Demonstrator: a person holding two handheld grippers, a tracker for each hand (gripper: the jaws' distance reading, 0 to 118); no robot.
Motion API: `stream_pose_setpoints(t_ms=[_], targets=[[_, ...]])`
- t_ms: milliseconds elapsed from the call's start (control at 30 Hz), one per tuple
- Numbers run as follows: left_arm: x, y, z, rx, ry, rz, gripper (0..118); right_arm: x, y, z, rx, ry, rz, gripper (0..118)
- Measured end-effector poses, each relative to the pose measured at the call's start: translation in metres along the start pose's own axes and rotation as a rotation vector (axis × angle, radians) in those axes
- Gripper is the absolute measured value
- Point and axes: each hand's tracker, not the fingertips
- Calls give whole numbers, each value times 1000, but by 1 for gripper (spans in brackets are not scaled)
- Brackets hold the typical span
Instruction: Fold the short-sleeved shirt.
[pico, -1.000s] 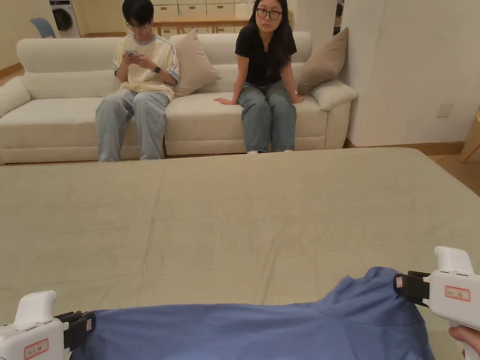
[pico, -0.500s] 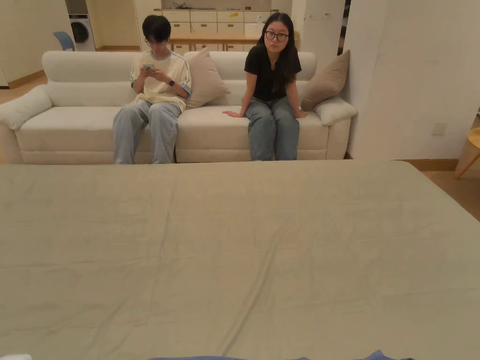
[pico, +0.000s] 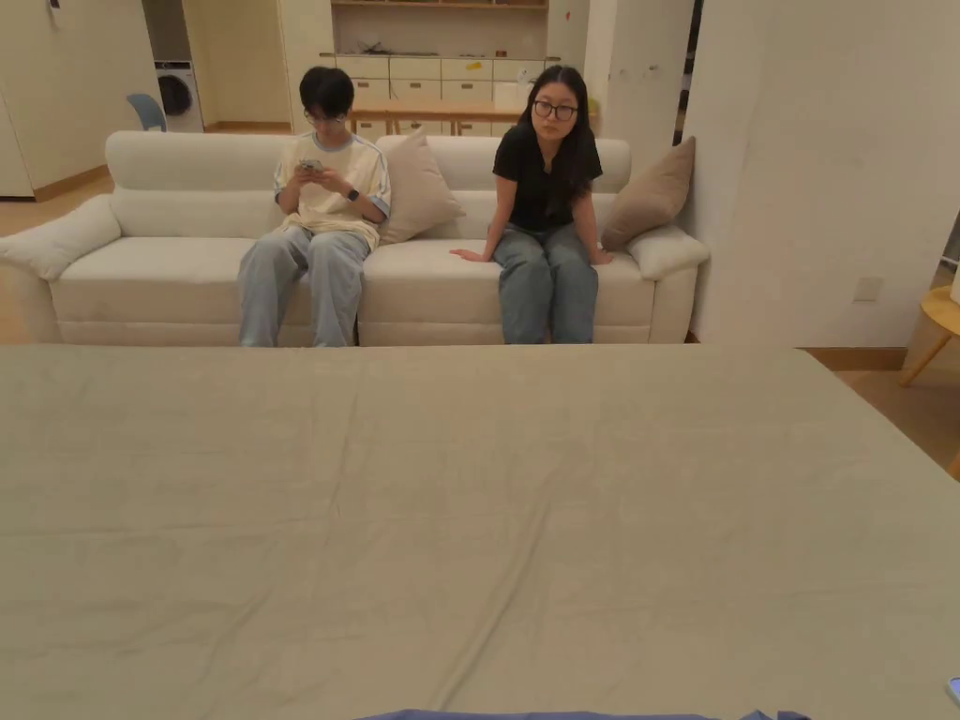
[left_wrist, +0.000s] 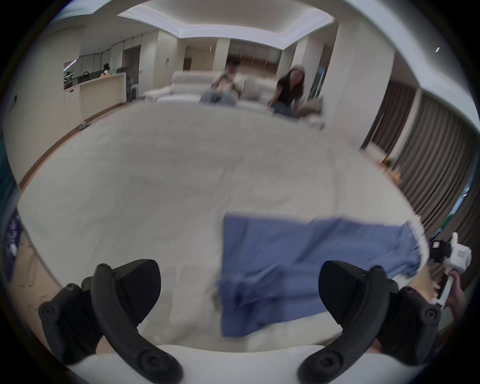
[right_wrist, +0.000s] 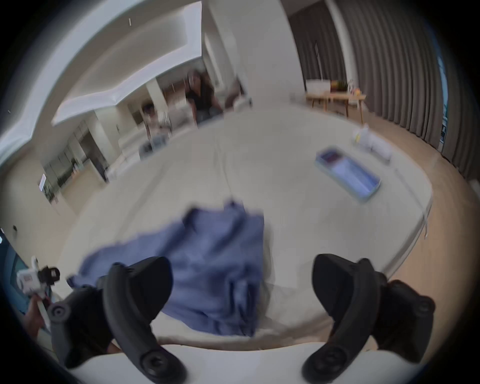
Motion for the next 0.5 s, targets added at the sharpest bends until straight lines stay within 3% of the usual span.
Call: stream_pose_setpoints(t_ms=[33, 100, 200, 300, 333, 367, 400, 433, 467, 500], targets=[[4, 10, 15, 50, -11, -4, 117, -4, 11, 14, 51, 25, 4, 110], [23, 31, 55, 154, 3, -58, 117, -22, 31, 50, 199, 74, 105, 115], [59, 41, 107, 310, 107, -270, 117, -72, 50, 114, 359, 40, 336, 118], [83, 32, 132, 356, 170, -393, 111, -106, 42, 137, 405, -5, 440, 116], [87, 26, 137, 381, 170, -412, 93, -114, 36, 140, 427, -10, 462, 101], [88, 21, 139, 363, 151, -376, 59, -120, 28, 139, 432, -19, 482, 64], [85, 21, 139, 342, 114, -315, 20, -125, 22, 132, 409, -44, 490, 13], [81, 21, 136, 300, 95, -258, 0, -129, 16, 128, 383, -3, 486, 0], [74, 18, 131, 269, 54, -185, 0, -128, 11, 127, 382, 6, 444, 0], [67, 16, 125, 246, 14, -155, 0, -127, 11, 125, 342, 79, 403, 0]])
